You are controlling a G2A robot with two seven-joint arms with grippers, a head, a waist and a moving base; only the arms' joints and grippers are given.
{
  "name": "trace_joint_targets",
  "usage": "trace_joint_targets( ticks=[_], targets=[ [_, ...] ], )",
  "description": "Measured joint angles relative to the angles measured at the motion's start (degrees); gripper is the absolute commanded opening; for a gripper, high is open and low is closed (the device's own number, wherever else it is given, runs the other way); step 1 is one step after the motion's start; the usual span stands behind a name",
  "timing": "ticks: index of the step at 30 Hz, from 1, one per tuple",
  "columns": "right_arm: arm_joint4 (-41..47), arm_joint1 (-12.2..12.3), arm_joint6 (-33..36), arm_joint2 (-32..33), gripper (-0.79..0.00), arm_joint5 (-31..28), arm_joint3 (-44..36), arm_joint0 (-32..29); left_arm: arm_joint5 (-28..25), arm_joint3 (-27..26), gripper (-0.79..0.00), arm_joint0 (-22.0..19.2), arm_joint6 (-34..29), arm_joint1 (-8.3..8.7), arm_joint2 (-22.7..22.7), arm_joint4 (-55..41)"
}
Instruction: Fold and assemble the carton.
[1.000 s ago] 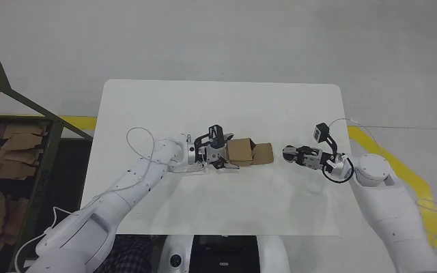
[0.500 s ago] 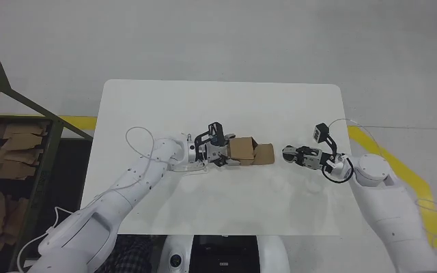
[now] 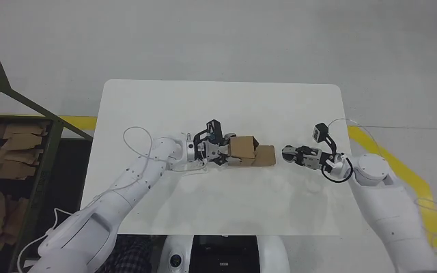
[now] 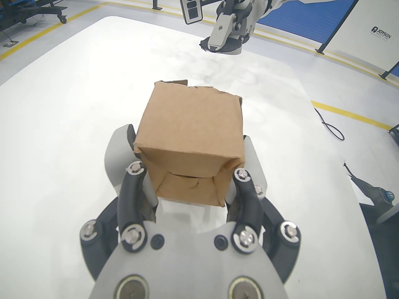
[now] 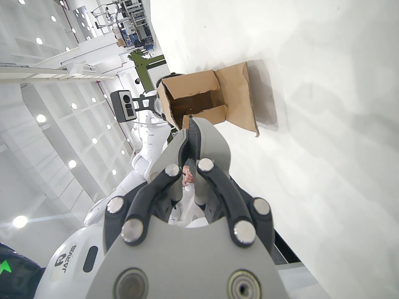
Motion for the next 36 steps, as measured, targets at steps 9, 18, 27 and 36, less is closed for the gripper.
trace_joint_targets(
  ticks=[9,18,27,36],
  targets=[
    [0.96,-0.07,0.71,0.16,-0.785,0.09,0.65,0.48,-0.69,-2.06,-0.271,0.99,0.82,0.81,-2.79,-0.54],
    [2.45,-0.64,1.18,-0.83,-0.785,0.37,5.25,3.15,-1.33,-5.19,-0.231,2.7,0.87,1.98,-6.13,-0.62],
    [4.04,-2.73,0.96,-5.8,-0.785,-0.4,11.96,7.38,-2.24,-10.04,-0.246,4.71,1.12,2.89,-9.29,-2.19],
    [8.53,-4.57,4.96,-8.55,-0.785,-4.65,14.49,10.06,-4.09,-11.82,-0.243,5.56,-1.35,2.87,-9.4,-4.1]
  ],
)
